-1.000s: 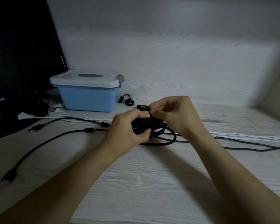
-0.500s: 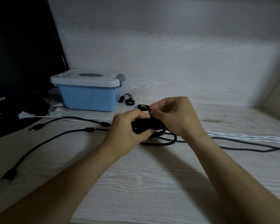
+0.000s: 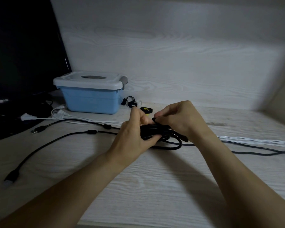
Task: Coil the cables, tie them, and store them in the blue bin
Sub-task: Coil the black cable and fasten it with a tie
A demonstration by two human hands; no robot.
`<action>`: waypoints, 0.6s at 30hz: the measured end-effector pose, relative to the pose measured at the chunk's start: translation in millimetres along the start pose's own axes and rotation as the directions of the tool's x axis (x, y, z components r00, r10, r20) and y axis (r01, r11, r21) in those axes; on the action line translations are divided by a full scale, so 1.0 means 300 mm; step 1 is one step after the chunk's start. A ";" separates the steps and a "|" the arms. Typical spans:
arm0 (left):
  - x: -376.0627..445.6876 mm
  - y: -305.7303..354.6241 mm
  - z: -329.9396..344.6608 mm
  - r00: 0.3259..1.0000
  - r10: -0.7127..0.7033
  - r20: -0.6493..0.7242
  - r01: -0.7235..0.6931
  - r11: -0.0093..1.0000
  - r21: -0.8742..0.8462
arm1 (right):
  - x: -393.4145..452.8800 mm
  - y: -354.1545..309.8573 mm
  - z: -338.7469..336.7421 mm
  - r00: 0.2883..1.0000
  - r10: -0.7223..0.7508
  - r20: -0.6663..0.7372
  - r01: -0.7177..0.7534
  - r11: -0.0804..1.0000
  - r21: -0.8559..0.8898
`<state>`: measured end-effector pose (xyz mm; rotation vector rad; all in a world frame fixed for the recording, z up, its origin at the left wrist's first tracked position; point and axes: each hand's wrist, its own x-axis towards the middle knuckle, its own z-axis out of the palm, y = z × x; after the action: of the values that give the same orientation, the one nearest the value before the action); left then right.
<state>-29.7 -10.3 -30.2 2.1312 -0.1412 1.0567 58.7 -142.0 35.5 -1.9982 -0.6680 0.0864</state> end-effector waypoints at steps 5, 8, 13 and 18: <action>-0.004 -0.025 0.017 0.977 0.182 0.111 -0.202 0.958 0.203 | 0.006 0.002 -0.012 1.000 0.019 0.018 -0.019 0.999 -0.032; -0.002 -0.039 0.035 0.973 0.208 0.102 -0.228 0.939 0.258 | 0.011 0.011 -0.013 0.999 0.036 0.026 -0.035 0.999 -0.013; 0.005 -0.035 0.038 0.979 0.193 0.064 -0.203 0.946 0.252 | 0.008 0.021 -0.019 0.990 0.054 0.129 -0.041 0.994 -0.103; 0.009 -0.027 0.037 0.982 0.172 0.072 -0.185 0.941 0.282 | 0.011 0.020 -0.018 0.987 0.021 0.159 0.010 0.981 -0.192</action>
<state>-17.6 -11.2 -37.3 2.4433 -0.2180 1.1937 65.8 -147.0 34.1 -2.1949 -0.7997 0.1945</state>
